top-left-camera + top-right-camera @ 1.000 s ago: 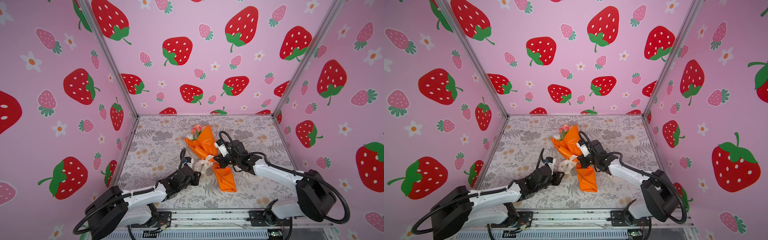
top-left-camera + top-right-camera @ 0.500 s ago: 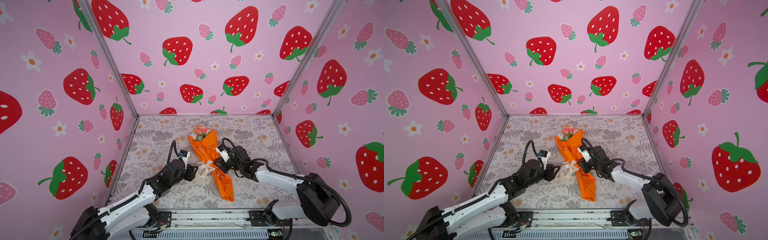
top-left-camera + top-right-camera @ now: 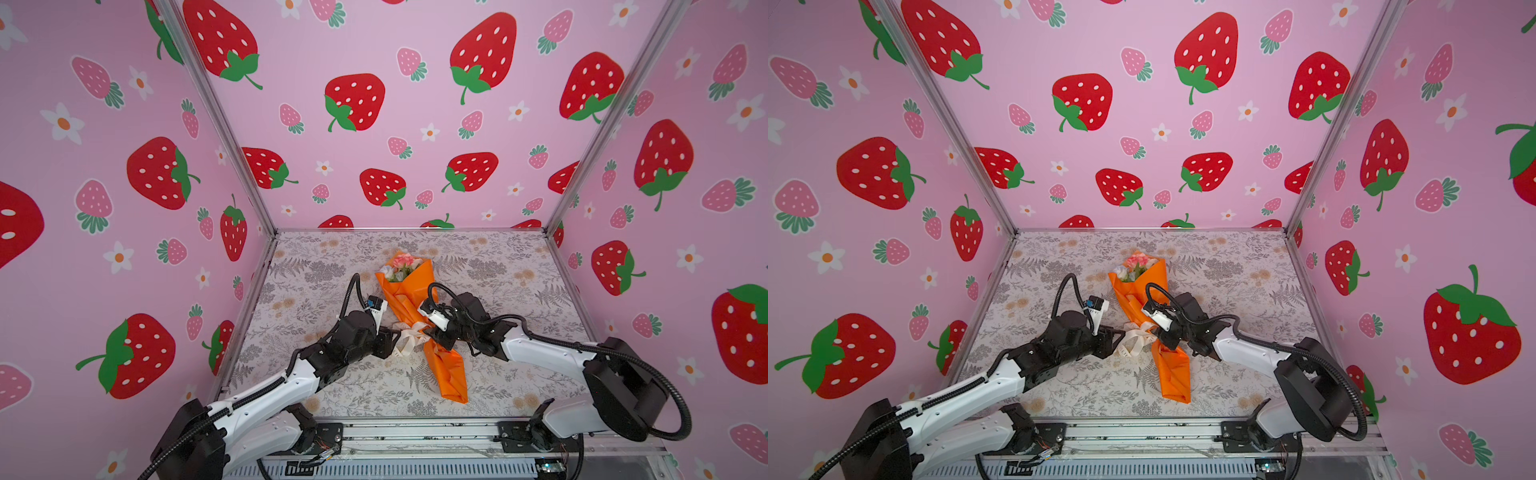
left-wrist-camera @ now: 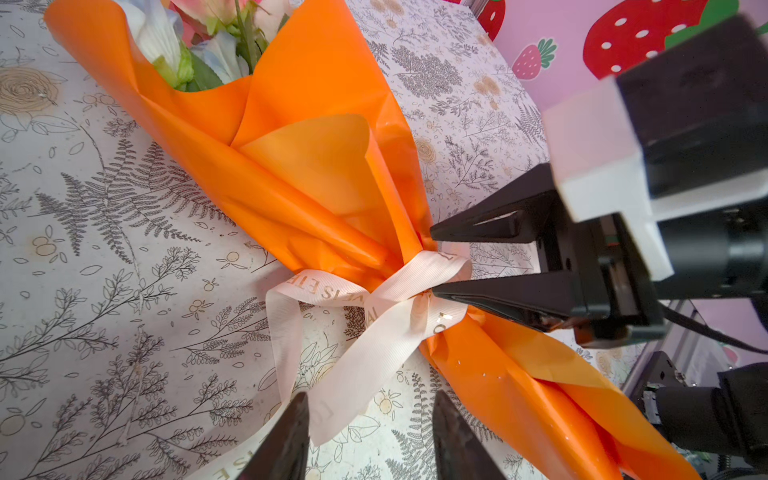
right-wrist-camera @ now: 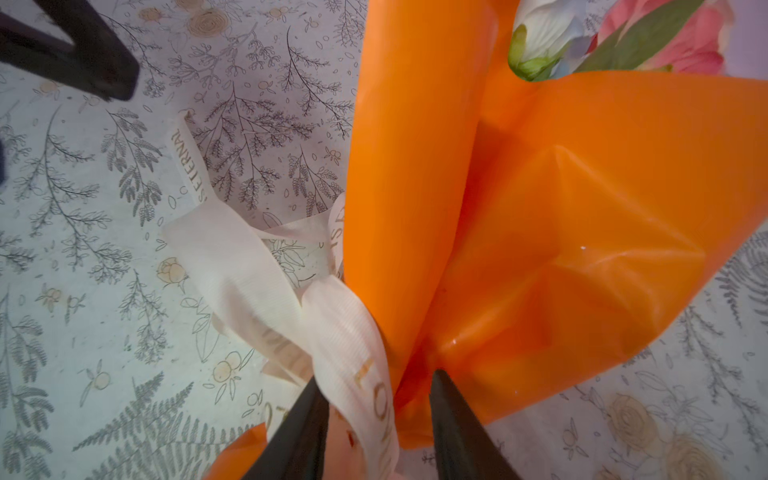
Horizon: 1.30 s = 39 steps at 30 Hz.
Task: Tie the bouquet of fake flowers
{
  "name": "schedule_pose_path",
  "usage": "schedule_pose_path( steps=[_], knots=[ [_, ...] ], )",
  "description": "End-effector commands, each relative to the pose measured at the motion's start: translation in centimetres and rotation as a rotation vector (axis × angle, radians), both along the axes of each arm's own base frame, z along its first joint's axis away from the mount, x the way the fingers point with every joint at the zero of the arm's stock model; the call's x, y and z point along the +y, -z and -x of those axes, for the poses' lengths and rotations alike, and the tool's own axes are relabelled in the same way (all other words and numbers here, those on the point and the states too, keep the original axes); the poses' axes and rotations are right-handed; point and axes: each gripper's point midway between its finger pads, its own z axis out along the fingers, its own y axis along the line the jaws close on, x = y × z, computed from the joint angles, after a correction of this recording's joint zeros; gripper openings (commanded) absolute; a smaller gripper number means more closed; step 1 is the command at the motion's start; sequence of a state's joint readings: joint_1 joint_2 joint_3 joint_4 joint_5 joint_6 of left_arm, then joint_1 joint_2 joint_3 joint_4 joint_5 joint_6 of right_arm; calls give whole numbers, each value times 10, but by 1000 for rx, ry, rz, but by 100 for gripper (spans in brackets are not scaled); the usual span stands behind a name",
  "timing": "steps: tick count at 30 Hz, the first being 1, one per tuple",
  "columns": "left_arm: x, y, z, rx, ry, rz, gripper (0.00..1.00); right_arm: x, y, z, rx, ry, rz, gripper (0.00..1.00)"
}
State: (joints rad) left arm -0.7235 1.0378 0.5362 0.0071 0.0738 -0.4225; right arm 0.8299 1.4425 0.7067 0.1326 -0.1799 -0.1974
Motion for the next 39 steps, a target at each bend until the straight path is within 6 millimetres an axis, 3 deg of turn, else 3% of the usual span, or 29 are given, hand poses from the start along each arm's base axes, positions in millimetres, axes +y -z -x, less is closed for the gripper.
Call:
schedule_pose_path(
  steps=[1, 5, 9, 14, 20, 27, 32, 39],
  knots=[
    [-8, -19, -7, -32, 23, 23, 49, 5, -8, -11, -82, -6, 29, 43],
    [-15, -18, -8, -21, 45, 25, 48, 7, -13, -13, -84, 14, 7, 37],
    [-23, -17, -10, -6, 74, 23, 47, 3, -25, -13, -98, 44, -32, 24],
    [-43, -20, -11, 5, 170, 24, 49, -8, -43, -5, -154, 72, -124, 21],
    [-60, -21, -20, -14, 249, -13, 52, -16, -45, -5, -145, 129, -178, 19],
    [-71, -10, -28, 25, 290, -71, 52, -12, -37, 7, -107, 65, -200, 22],
    [-64, 1, -30, 53, 240, -77, 49, -8, -21, 9, -126, -14, -113, 37],
    [-52, 2, -29, 53, 196, -60, 49, 2, -4, -7, -146, -54, 15, 40]
  ],
)
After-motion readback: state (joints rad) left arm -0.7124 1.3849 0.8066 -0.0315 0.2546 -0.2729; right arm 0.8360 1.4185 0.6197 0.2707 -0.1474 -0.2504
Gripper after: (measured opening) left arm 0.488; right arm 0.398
